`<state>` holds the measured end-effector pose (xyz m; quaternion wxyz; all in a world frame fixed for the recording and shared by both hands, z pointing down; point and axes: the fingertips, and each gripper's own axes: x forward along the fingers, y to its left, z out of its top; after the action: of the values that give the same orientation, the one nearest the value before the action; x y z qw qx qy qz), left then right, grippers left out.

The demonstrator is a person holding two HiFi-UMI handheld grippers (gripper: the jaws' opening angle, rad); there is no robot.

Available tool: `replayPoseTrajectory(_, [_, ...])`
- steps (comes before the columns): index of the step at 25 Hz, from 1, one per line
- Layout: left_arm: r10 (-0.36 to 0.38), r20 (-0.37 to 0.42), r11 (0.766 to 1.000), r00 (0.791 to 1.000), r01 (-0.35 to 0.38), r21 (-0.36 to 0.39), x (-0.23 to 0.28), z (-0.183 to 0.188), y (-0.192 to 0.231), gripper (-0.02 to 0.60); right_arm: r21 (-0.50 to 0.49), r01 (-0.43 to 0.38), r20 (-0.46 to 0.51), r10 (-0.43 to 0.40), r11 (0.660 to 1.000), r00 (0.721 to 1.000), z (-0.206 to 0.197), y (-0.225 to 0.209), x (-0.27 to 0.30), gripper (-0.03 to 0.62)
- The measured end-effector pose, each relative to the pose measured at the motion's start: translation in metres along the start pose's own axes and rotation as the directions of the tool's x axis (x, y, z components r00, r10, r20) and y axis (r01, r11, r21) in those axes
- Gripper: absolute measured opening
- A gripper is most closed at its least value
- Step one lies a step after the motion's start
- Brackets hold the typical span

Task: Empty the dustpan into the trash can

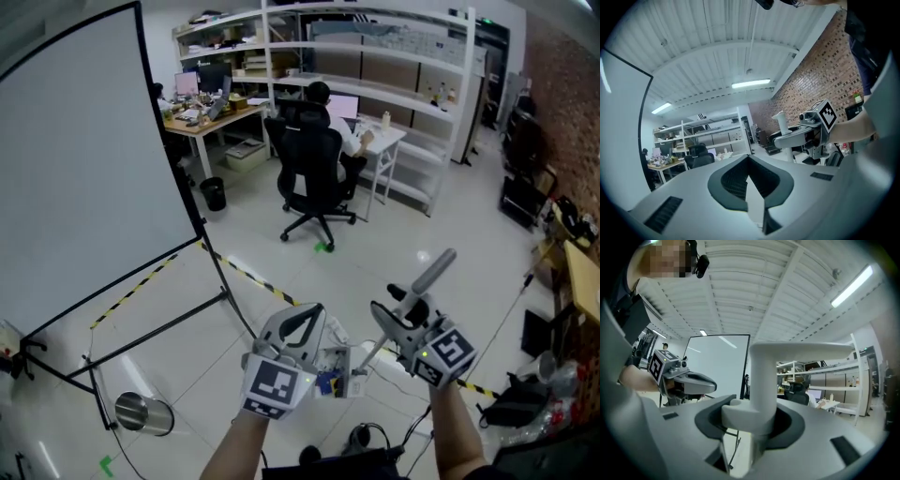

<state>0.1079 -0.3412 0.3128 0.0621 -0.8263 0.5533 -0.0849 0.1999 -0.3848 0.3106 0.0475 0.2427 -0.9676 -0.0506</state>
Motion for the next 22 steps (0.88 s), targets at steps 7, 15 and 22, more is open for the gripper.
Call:
replayPoseTrajectory(7, [0.051, -0.021, 0.999, 0.998, -0.051, 0.017, -0.032, -0.001, 0.006, -0.002, -0.010, -0.062, -0.006, 0.062, 0.998, 0.998, -0.002, 0.030, 0.006, 0.195])
replayPoseTrajectory(15, [0.155, -0.074, 0.987, 0.985, -0.157, -0.017, -0.042, -0.013, 0.014, -0.002, 0.033, -0.172, 0.021, 0.171, 0.985, 0.985, -0.008, 0.030, 0.014, 0.195])
replayPoseTrajectory(22, [0.296, -0.139, 0.955, 0.945, -0.297, 0.015, -0.036, -0.012, 0.012, -0.002, 0.051, -0.330, 0.053, 0.328, 0.943, 0.943, -0.015, 0.027, 0.028, 0.195])
